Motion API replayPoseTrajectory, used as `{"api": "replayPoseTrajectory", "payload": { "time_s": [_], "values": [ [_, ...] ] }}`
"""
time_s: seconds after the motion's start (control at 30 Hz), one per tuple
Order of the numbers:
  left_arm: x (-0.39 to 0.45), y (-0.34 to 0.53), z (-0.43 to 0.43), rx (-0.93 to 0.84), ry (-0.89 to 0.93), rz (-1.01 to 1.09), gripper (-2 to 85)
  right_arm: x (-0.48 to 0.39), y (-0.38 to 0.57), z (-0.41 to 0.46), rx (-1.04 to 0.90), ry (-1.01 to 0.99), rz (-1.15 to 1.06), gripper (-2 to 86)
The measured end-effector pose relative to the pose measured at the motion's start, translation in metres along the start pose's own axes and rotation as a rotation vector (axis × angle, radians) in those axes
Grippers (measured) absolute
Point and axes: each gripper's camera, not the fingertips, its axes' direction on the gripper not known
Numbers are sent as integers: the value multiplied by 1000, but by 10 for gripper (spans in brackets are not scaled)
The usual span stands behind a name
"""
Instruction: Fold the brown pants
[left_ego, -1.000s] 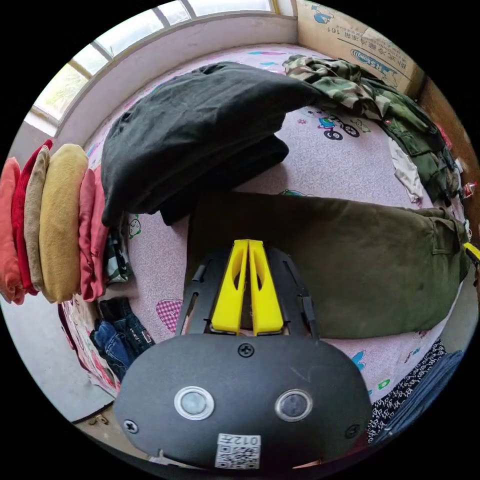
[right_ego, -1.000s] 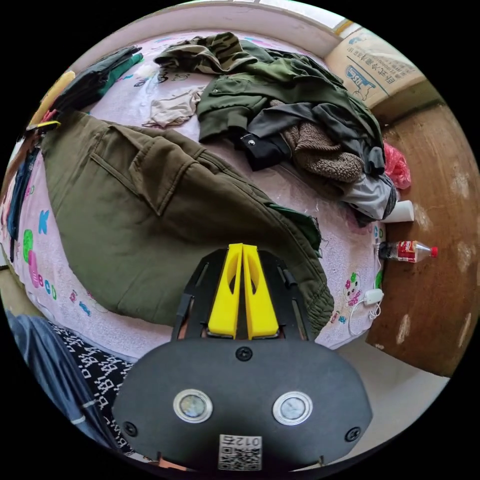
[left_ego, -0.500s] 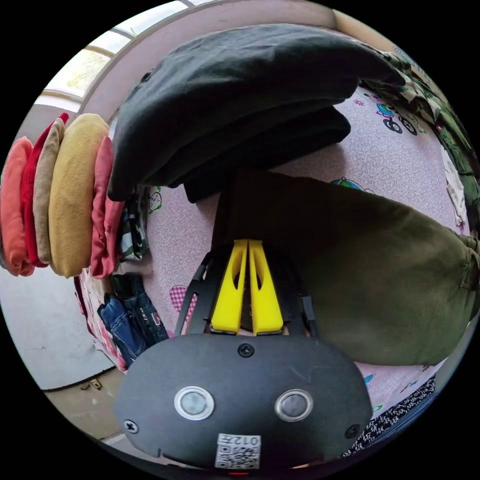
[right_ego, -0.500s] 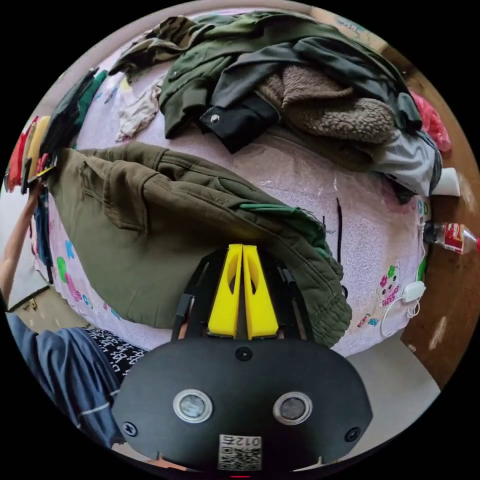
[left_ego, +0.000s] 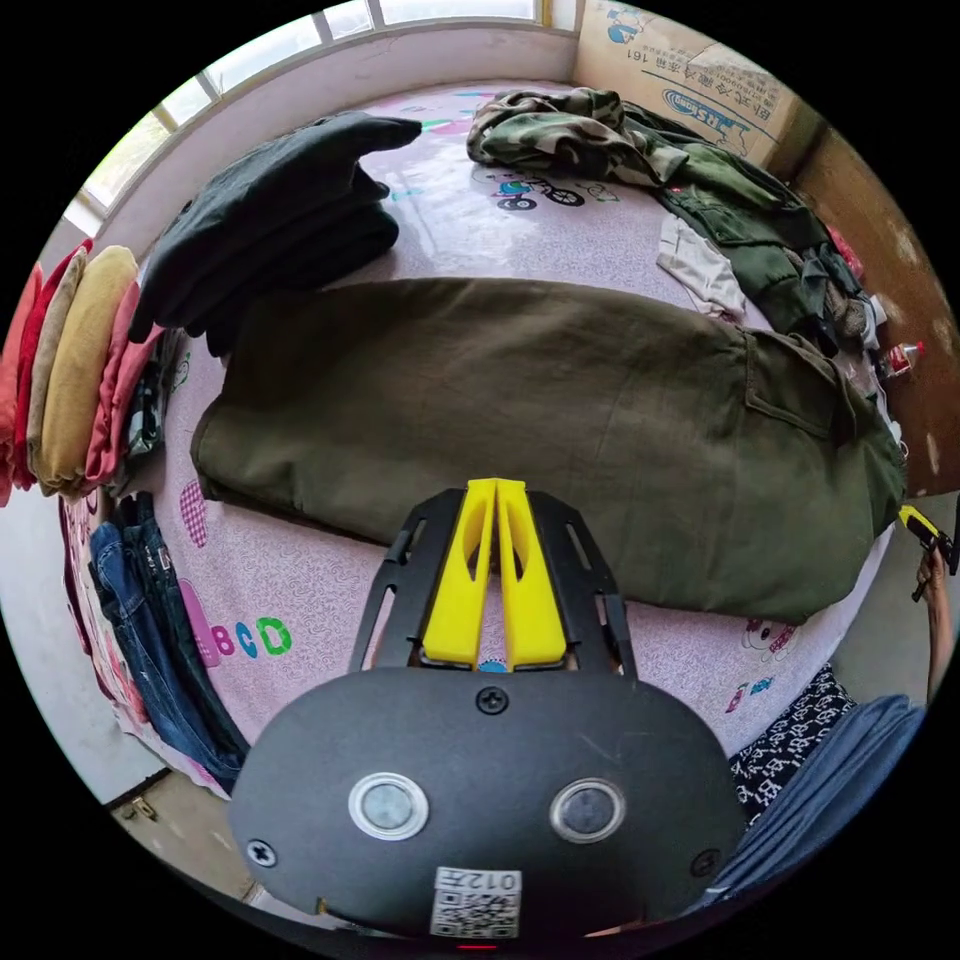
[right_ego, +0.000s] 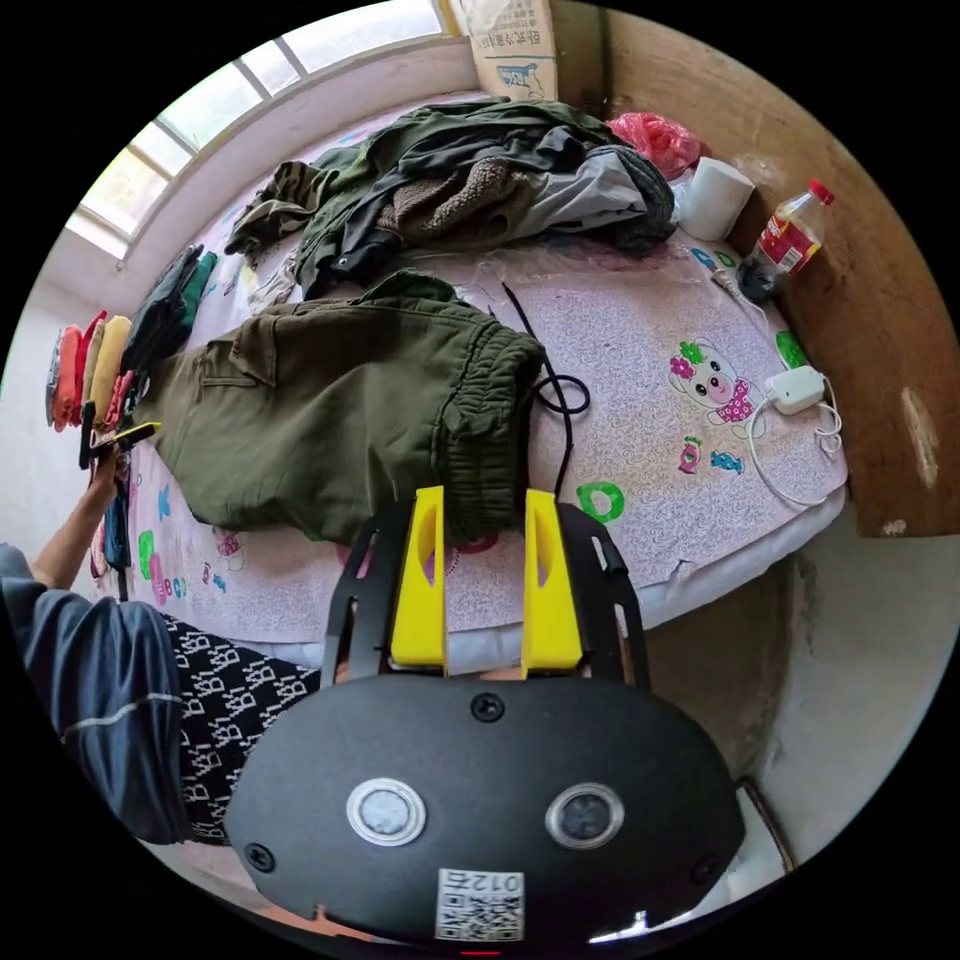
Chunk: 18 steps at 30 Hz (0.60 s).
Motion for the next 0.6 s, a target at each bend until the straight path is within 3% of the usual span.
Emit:
{"api": "replayPoseTrajectory", "payload": {
  "time_s": [0.13,0.27,0.37,0.43,0.6],
  "values": [
    [-14,-12,15,-85,-26,3,0,32,-25,11,-49,-149,11,55],
    [-37,-19,11,-135,51,17,-1,61,-44,-42,116,-244,34,27],
    [-61,-14,6,-149,143,-17,-1,82,-65,-9,-35,-186,55,26],
    [-68,-9,-2,-140,140,-8,-1,65,-75,53,-287,-63,-25,32],
    [-75,-4,-19,-167,102,43,-1,43,-74,51,-270,46,-48,54]
  ]
}}
